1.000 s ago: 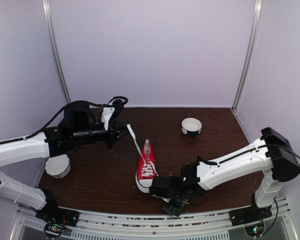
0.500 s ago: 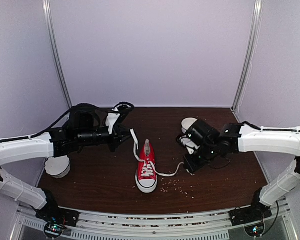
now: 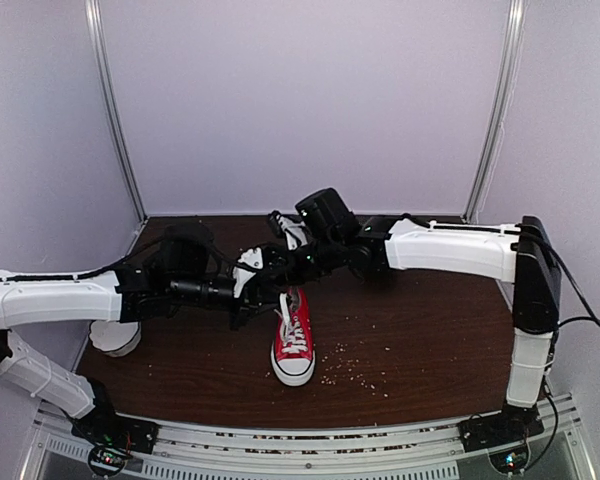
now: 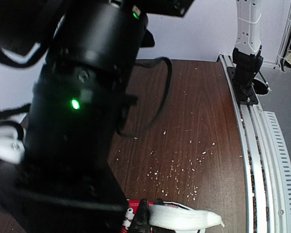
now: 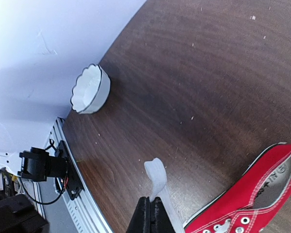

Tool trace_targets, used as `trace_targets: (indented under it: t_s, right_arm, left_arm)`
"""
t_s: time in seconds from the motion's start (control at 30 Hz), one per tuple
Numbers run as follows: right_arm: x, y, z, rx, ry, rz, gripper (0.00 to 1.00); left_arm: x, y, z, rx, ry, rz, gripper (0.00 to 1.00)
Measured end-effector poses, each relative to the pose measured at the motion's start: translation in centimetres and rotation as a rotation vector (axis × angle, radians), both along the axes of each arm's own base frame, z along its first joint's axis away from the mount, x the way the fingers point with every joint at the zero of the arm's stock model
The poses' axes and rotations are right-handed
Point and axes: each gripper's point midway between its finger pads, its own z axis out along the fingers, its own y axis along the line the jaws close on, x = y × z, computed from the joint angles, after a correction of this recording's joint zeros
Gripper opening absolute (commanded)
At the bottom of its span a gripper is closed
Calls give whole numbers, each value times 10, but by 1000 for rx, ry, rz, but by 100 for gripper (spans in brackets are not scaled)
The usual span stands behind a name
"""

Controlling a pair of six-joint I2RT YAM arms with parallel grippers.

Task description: Tie the shoes

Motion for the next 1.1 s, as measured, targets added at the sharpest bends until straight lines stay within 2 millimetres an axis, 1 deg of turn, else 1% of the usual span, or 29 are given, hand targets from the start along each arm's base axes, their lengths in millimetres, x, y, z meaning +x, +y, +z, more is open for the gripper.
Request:
trace_targets:
  t_s: [0.03, 0.1, 0.13, 0.2, 0.27, 0.3, 0.37, 0.47, 0.57, 0.63, 0.7, 0.77, 0.8, 0.83, 0.87, 0.93, 1.0, 1.1]
  right_arm:
    - [-6, 6, -13, -18, 21, 11, 0]
    - [-13, 12, -27, -39, 48, 16, 1]
    - [-15, 13, -30, -44, 55, 19, 7]
    - [-18, 15, -28, -39, 54, 27, 23]
    - [-19, 17, -26, -28, 52, 34, 35]
    - [-19, 17, -26, -27, 54, 37, 39]
    - [-21, 16, -25, -30, 43, 60, 43]
    - [-16, 10, -22, -35, 27, 74, 46]
    - [-11, -2, -8, -32, -5, 87, 48]
    - [-7, -20, 7, -24, -41, 81, 48]
    - [-3, -43, 22, -13, -82, 68, 48]
    - [-1, -66, 39, -3, -137, 57, 48]
    - [0, -78, 47, 1, -170, 50, 48]
    - [-1, -85, 53, 4, -198, 52, 48]
    - [-3, -89, 58, 12, -221, 58, 48]
    - [-12, -90, 67, 30, -277, 103, 48]
    - [-22, -84, 71, 48, -318, 157, 48]
    - [-30, -70, 62, 55, -330, 224, 46]
  left_arm:
    - [0, 0, -3, 6, 4, -3, 0]
    - [-3, -1, -7, 16, 20, -20, 0]
    - [-7, -1, -9, 21, 27, -29, 0]
    - [-10, -3, -8, 18, 30, -42, 0]
    - [-10, -3, -8, 16, 38, -42, 0]
    - [-10, -3, -8, 15, 43, -41, 0]
    - [-10, -3, -9, 14, 62, -32, 0]
    - [-8, -6, -11, 18, 113, -14, 0]
    - [-5, -9, -11, 32, 185, 11, 0]
    - [-1, -8, -12, 38, 251, 47, 0]
    - [4, -2, -18, 54, 322, 106, 0]
    - [11, 8, -30, 89, 388, 187, 0]
    - [15, 15, -39, 118, 427, 240, 0]
    - [17, 19, -44, 134, 446, 266, 0]
    - [21, 24, -53, 164, 474, 309, 0]
    - [25, 30, -68, 215, 512, 363, 0]
    - [28, 33, -79, 251, 537, 397, 0]
    - [29, 37, -85, 273, 552, 426, 0]
